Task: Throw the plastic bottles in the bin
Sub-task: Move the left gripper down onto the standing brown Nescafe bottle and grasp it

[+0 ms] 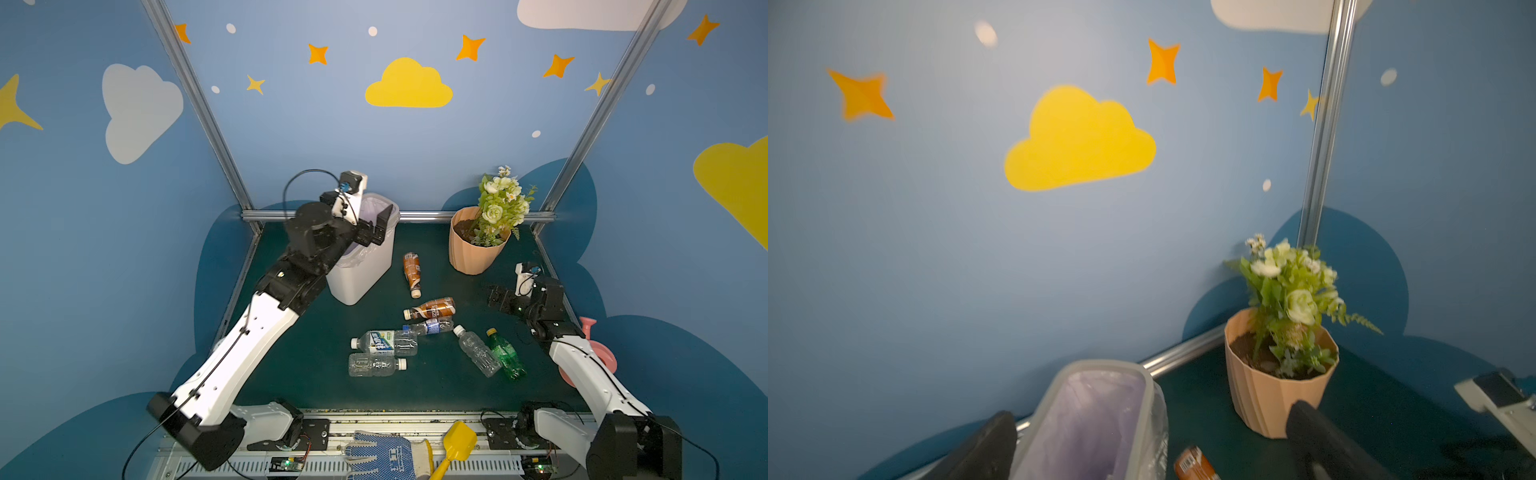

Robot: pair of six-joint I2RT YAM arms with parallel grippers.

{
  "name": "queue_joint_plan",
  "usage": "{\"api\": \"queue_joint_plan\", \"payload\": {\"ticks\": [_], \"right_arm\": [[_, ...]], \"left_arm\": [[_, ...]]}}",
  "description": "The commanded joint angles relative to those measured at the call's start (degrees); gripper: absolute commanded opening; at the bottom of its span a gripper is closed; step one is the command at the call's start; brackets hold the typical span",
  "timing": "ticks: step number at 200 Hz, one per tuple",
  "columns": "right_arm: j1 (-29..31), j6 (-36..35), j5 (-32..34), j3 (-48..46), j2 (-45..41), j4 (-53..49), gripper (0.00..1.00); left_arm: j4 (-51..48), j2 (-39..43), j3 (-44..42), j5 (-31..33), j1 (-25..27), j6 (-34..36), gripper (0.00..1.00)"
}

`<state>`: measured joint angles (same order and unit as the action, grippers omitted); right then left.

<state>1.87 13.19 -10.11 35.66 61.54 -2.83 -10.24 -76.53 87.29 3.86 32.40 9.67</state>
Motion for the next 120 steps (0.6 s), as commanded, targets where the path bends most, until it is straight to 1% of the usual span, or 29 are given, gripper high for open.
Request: {"api": "queue_joint_plan", "payload": {"ticks": [1, 23, 46, 75, 120], "right_arm": [[0.2, 0.4, -0.4, -0.5, -0.1, 0.0, 0.97], [0.2, 0.4, 0.6, -1.2, -0.9, -0.3, 0.97], [0.2, 0.5, 2.4, -1.8, -1.8, -1.2, 0.97], [0.2, 0.2, 3.8, -2.4, -2.4, -1.6, 0.97], [0.2, -0.3, 4.4, -3.0, -2.3, -1.6, 0.97]], "left_arm": [[-7.0, -4.7, 1.8, 1.9, 3.3, -4.7, 1.00], [-10.3, -11.1, 4.8, 2.1, 7.6, -6.3, 1.00], [-17.9, -19.5, 11.3, 4.6, 10.2, -8.2, 1.00], [-27.1, -29.3, 19.4, 5.8, 10.3, -13.4, 1.00], [-36.9, -42.6, 32.8, 7.4, 9.3, -17.8, 1.00]]}}
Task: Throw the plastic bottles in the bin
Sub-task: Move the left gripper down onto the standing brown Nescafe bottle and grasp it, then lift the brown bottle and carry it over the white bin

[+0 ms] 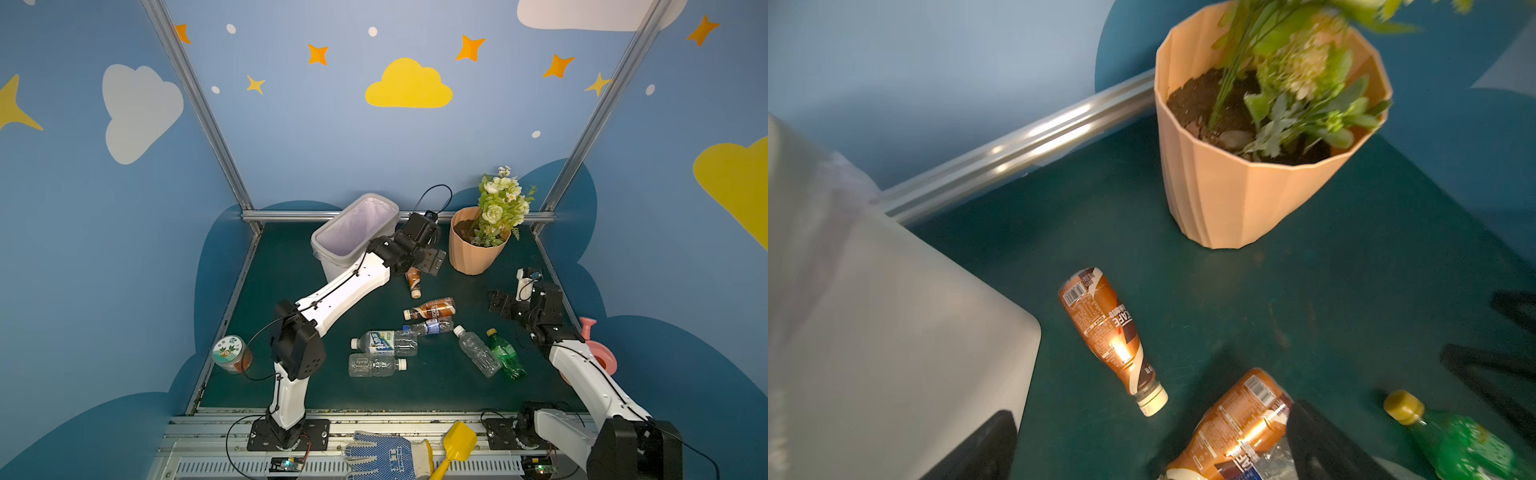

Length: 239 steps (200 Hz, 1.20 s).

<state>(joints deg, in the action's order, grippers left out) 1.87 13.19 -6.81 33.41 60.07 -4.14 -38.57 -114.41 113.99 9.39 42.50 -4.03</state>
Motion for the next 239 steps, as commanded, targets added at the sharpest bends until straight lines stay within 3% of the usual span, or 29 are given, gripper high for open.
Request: {"api": "queue_joint_plan", "payload": {"ticks": [1, 70, 105, 204, 239], "right_arm": [[0.2, -0.3, 1.1, -0.7, -0.8, -0.2, 0.97], [0.0, -1.2, 2.2, -1.3, -1.4, -0.8, 0.97], [-0.1, -1.1, 2.2, -1.5, -1.1, -0.5, 0.97], [-0.1, -1.4, 2.6, -1.2, -3.3, -2.4, 0.97], [-0.3, -1.8, 2.9, -0.9, -4.2, -3.5, 0.97]], "left_arm": [[-8.8, -5.1, 6.4, 1.8, -0.9, -4.1, 1.00], [-19.1, -23.7, 25.6, -1.4, -4.0, -9.7, 0.96], [-18.4, -27.4, 26.8, -2.5, -5.1, -12.2, 0.94], [-18.3, -35.1, 27.6, -4.1, -5.8, -11.0, 0.95], [-18.7, -37.4, 29.7, -5.9, -6.0, -10.7, 0.91]]}}
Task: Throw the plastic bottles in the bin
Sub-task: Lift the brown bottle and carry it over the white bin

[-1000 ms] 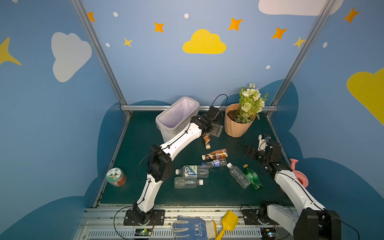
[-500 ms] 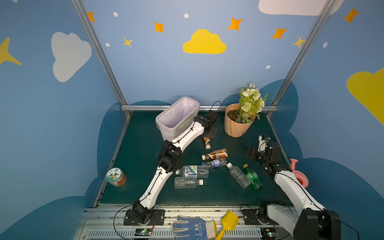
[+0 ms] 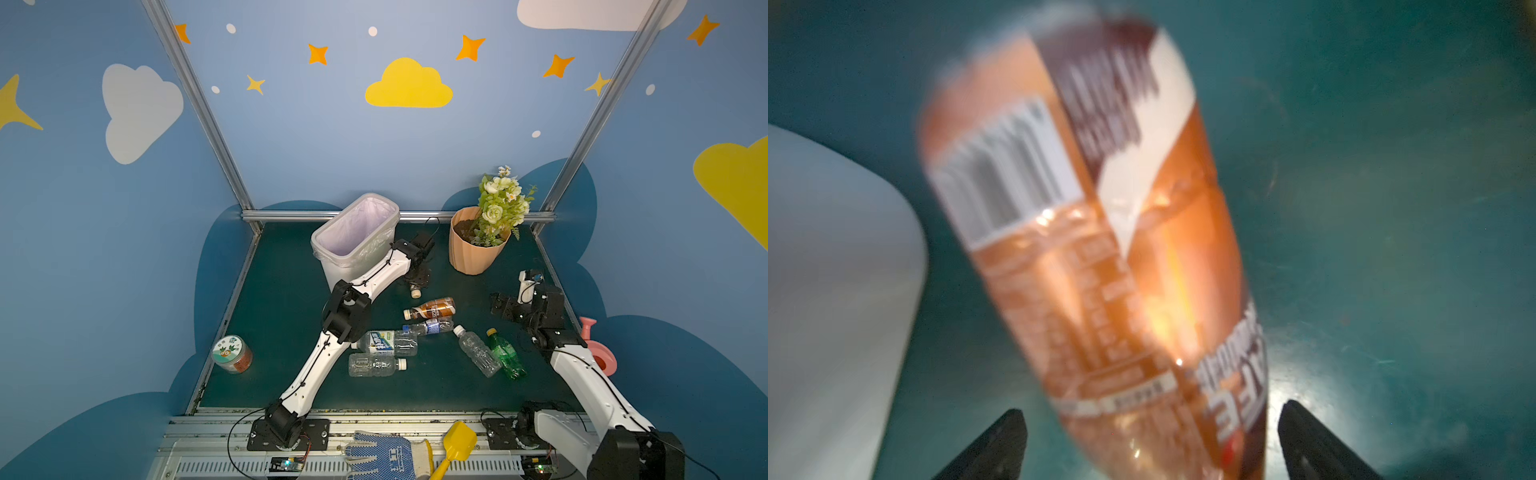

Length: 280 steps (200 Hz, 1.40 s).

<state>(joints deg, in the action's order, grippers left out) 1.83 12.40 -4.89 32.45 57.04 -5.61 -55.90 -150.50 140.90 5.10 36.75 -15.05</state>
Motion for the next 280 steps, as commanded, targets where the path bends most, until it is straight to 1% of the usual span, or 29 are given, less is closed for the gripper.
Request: {"api": "queue_joint_plan", "payload": {"ticks": [1, 23, 51, 72, 108, 135, 146, 168, 203, 253, 280], "right_arm": [[-0.2, -1.0, 1.0, 0.0, -1.3, -2.1, 0.97], [-0.2, -1.1, 1.1, 0.0, -1.9, -2.5, 0.97], [-0.2, -1.2, 1.5, -0.2, -2.5, -2.5, 0.97], [-0.3, -1.2, 1.4, -0.1, -2.6, -2.8, 0.97], [-0.4, -1.2, 1.7, -0.3, -3.4, -2.9, 0.97], [-0.4, -1.3, 1.5, -0.3, -3.6, -2.9, 0.97], [-0.4, -1.4, 1.5, -0.3, -3.7, -3.0, 0.97], [-0.4, -1.2, 1.4, -0.5, -4.1, -2.8, 0.97], [-0.3, -1.0, 1.1, -0.7, -4.5, -2.7, 0.97], [-0.4, -0.8, 0.6, -0.8, -5.0, -2.5, 0.97], [-0.4, -0.7, 0.4, -0.6, -5.2, -2.1, 0.97]], "left_arm": [[-1.4, -1.4, 2.9, -1.7, -0.2, 0.3, 0.91], [-2.4, -3.2, 4.5, -2.5, -0.5, 0.5, 0.86], [-2.2, -3.9, 4.6, -3.8, -1.0, 0.4, 0.81], [-1.4, -3.7, 4.6, -5.5, -1.3, 0.0, 0.73], [1.3, -2.0, 4.5, -13.2, -2.4, -0.9, 0.57], [2.5, 0.4, 4.2, -14.8, -2.6, -0.5, 0.50], [3.2, 1.7, 3.7, -14.9, -2.5, -0.2, 0.49], [4.4, 4.8, 3.0, -14.2, -2.6, 0.6, 0.48], [6.8, 11.4, 1.3, -11.8, -0.9, 3.7, 0.47], [11.7, 23.2, -1.6, -3.9, 2.7, 10.8, 0.46], [17.4, 33.0, -6.4, 1.9, 4.3, 16.3, 0.45]]}}
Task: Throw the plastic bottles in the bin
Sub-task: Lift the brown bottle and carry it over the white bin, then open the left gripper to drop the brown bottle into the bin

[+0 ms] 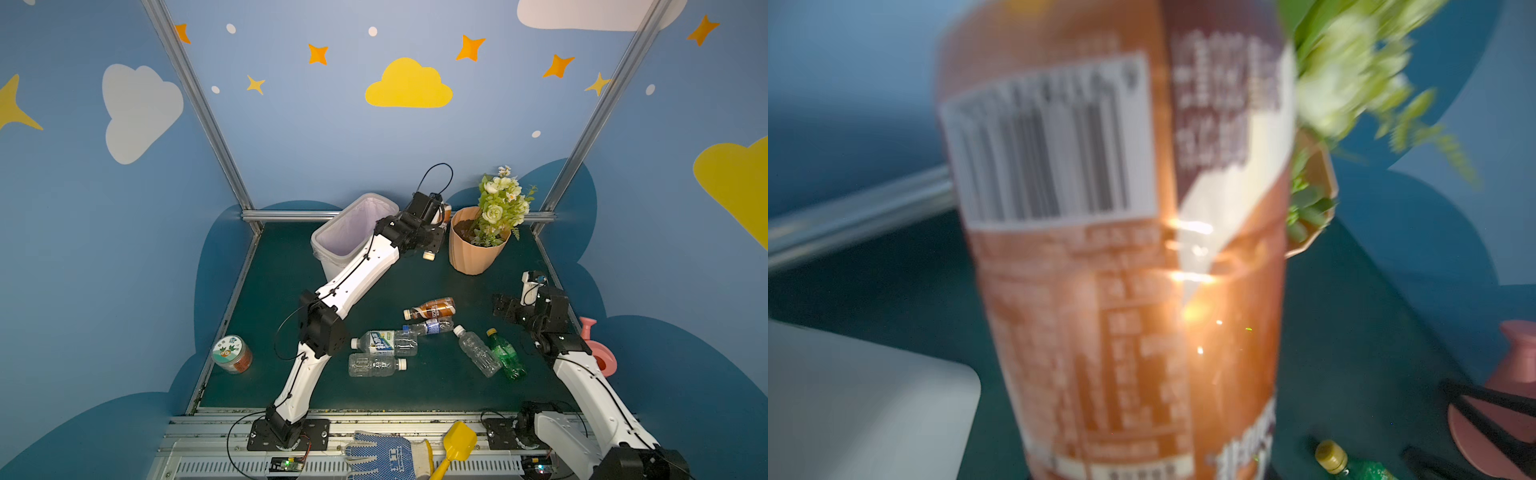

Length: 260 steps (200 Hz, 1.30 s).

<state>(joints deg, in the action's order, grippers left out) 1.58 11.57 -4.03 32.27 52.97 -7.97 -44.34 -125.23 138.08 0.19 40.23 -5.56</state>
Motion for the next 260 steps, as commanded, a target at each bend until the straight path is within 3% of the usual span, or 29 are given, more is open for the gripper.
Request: {"api": "queue_joint_plan", "payload": {"ticks": [1, 23, 59, 108, 140, 182, 201, 216, 234, 260], "right_arm": [[-0.1, 0.1, -0.5, -0.5, -1.1, 0.2, 0.97], [-0.1, 0.2, -0.7, -0.6, -1.1, 0.5, 0.97], [-0.2, 0.5, -1.4, -0.8, -0.6, 1.4, 0.97], [-0.2, 1.4, -2.6, 0.0, 0.7, 2.4, 0.97], [-0.2, 1.4, -3.7, 0.3, 0.9, 2.3, 0.97], [-0.1, 1.1, -3.2, -0.1, -0.3, 1.7, 0.97], [-0.1, 0.4, -2.3, -0.2, -1.4, 0.7, 0.97], [-0.2, -0.2, -1.7, -0.1, -2.1, 0.4, 0.97], [-0.2, -0.3, -1.4, -0.2, -2.5, 0.4, 0.97], [-0.1, 1.1, -2.2, -0.4, -2.0, 1.5, 0.97]], "left_arm": [[6.2, 8.1, -3.8, 7.0, 0.8, 7.2, 0.45], [17.3, 19.7, -14.5, 9.7, 1.9, 14.0, 0.45], [46.9, 40.7, -39.7, 10.6, 2.0, 23.2, 0.48], [54.8, 55.0, -50.9, 15.3, 1.0, 30.4, 0.49], [53.0, 55.5, -50.9, 16.1, -4.7, 23.7, 0.49], [35.4, 45.2, -50.3, 2.2, -18.0, 6.5, 0.52], [32.1, 41.3, -54.1, 2.2, -18.4, 7.4, 0.57], [33.1, 40.8, -57.6, 3.9, -18.5, 9.4, 0.69], [35.1, 43.1, -58.3, 4.2, -18.6, 11.7, 0.91], [40.0, 48.4, -56.3, 2.5, -18.3, 15.6, 1.00]]}}
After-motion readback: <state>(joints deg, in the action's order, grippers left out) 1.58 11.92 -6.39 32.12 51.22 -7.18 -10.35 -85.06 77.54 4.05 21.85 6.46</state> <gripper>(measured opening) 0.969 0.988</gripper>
